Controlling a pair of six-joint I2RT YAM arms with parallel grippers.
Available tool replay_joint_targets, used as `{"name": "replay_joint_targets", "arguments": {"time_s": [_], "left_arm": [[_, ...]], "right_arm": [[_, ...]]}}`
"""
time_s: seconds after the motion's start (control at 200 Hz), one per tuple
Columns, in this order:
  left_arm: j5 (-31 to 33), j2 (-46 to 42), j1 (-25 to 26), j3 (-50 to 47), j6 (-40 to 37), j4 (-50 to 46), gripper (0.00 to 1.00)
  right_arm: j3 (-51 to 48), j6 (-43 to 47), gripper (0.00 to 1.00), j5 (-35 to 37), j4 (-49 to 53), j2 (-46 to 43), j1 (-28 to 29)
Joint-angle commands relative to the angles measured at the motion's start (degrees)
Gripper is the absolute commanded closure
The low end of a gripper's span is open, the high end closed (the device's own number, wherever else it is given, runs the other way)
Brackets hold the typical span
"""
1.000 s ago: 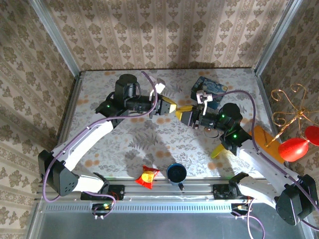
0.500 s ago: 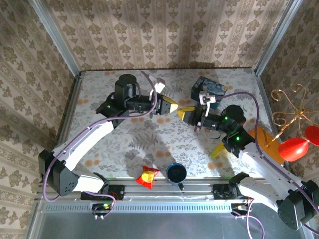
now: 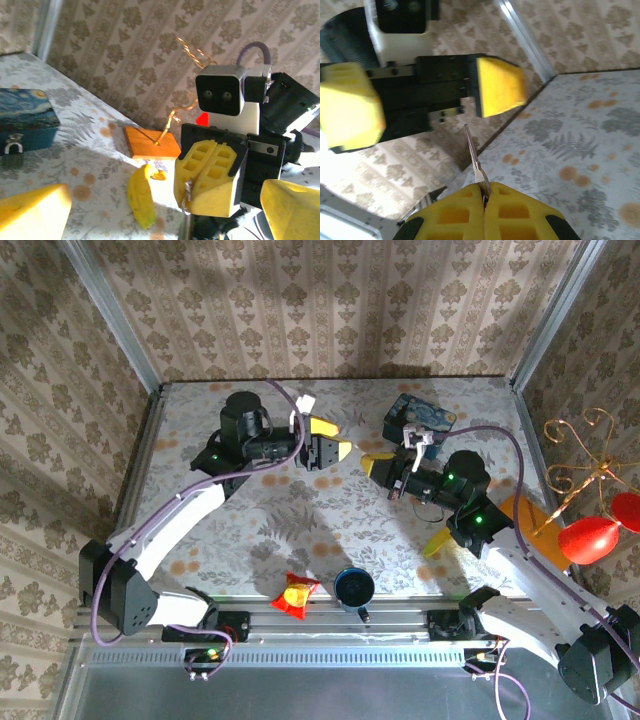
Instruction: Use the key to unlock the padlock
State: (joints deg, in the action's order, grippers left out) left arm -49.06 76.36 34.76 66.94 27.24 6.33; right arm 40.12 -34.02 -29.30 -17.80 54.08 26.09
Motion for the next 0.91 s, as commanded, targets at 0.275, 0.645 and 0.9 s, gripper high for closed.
{"name": "replay_joint_targets", "arguments": {"time_s": [0.275,0.645,0.9], "left_arm": [[29.75,-4.11,-1.01,-4.71,1.41,-0.57,0.00],[40.86,20.25,-1.21,9.33,4.97,0.55,0.00],[28.15,41.68,-2.07,25.63,13.09,4.95,0.00]], "right_arm": [[3.01,-0.45,1.00,47.05,25.93,2.00,-0.91],[2.81,-4.44,1.00,71.40,26.78,15.22,-4.92],[6.52,-2.28,1.00,69.92,23.48,28.18,-11.85]]}}
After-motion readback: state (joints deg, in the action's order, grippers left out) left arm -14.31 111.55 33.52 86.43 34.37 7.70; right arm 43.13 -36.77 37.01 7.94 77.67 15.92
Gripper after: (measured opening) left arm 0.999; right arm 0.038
